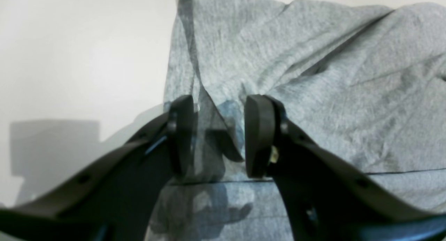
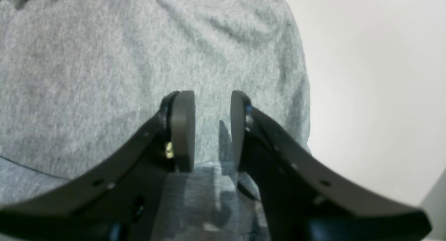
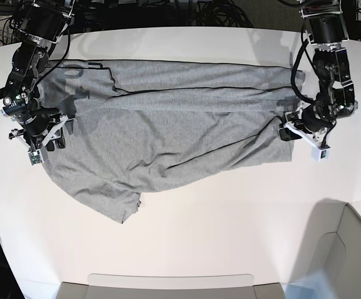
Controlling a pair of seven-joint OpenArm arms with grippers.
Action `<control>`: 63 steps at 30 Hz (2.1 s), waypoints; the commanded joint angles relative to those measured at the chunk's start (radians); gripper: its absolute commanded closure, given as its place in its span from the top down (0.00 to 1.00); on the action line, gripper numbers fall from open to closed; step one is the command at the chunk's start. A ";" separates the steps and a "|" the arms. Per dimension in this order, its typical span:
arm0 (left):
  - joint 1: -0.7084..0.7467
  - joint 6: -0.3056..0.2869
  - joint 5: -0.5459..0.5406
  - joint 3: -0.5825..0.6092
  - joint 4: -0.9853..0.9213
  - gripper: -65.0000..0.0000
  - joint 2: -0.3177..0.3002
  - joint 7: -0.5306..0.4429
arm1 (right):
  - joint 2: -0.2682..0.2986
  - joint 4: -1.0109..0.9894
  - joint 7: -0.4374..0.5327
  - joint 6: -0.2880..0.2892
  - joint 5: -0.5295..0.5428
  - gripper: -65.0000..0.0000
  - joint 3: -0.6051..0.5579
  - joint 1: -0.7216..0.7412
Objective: Fold the T-shirt properly
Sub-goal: 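Grasp the shirt's side edges with both grippers, then pull the grasped edges toward the hem, folding the shirt over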
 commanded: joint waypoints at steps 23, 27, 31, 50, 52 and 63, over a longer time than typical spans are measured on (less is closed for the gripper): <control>-0.058 -0.008 -0.013 0.046 -0.079 0.18 0.011 0.019 | 0.053 -0.300 0.029 0.001 0.006 0.28 -0.213 0.370; -0.061 -0.008 -0.012 0.042 -0.099 0.12 0.011 0.019 | 0.073 -0.522 0.092 -0.008 -0.024 0.28 -0.304 0.541; -0.061 -0.008 -0.015 0.042 -0.099 0.12 0.011 0.019 | 0.073 -0.855 0.302 -0.052 -0.130 0.28 -0.312 0.696; -0.059 -0.005 -0.012 0.041 -0.099 0.12 0.011 0.019 | 0.187 -1.291 0.399 -0.022 -0.241 0.27 -0.304 0.519; -0.059 -0.005 -0.012 0.041 -0.099 0.12 0.011 0.019 | 0.218 -1.282 0.374 0.064 -0.188 0.27 -0.302 0.482; -0.063 -0.005 -0.010 0.041 -0.099 0.12 0.011 0.019 | 0.271 -0.548 -0.039 0.133 0.137 0.27 -0.302 0.180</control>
